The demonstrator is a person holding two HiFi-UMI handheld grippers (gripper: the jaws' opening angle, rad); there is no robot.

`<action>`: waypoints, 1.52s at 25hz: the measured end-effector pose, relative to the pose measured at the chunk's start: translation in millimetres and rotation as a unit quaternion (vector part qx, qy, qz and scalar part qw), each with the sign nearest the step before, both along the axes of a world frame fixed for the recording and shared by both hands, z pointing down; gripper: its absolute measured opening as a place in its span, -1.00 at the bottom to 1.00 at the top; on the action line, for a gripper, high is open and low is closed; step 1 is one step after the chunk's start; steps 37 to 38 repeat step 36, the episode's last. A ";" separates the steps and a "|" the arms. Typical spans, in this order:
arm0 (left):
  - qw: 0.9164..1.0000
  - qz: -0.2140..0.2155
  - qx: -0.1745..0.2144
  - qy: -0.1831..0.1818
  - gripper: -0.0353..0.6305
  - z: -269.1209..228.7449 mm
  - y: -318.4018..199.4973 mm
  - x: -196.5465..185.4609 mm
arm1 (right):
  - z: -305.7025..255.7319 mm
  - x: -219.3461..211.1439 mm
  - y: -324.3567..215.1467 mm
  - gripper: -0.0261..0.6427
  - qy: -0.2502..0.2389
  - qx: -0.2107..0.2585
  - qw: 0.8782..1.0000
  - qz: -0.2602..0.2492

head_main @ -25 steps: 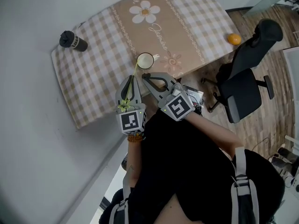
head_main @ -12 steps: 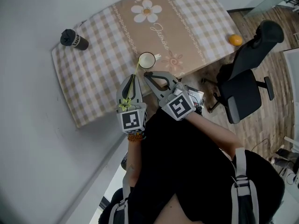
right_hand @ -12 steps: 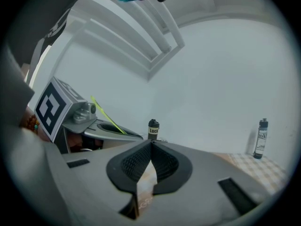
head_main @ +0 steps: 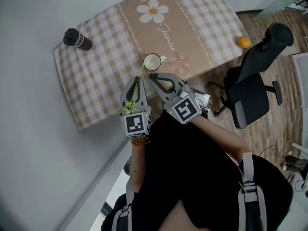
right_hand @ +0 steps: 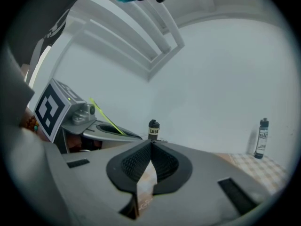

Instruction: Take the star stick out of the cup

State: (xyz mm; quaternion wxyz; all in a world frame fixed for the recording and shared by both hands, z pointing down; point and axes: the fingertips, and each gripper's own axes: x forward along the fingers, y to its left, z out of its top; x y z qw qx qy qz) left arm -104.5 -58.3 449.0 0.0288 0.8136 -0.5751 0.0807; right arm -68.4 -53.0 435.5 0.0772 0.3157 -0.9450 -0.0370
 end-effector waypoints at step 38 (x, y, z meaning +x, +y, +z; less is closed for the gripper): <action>1.000 0.014 -0.019 -0.009 -0.84 15.8 -4.0 7.9 | 6.9 4.4 -8.8 -0.92 -0.001 -0.007 1.000 0.002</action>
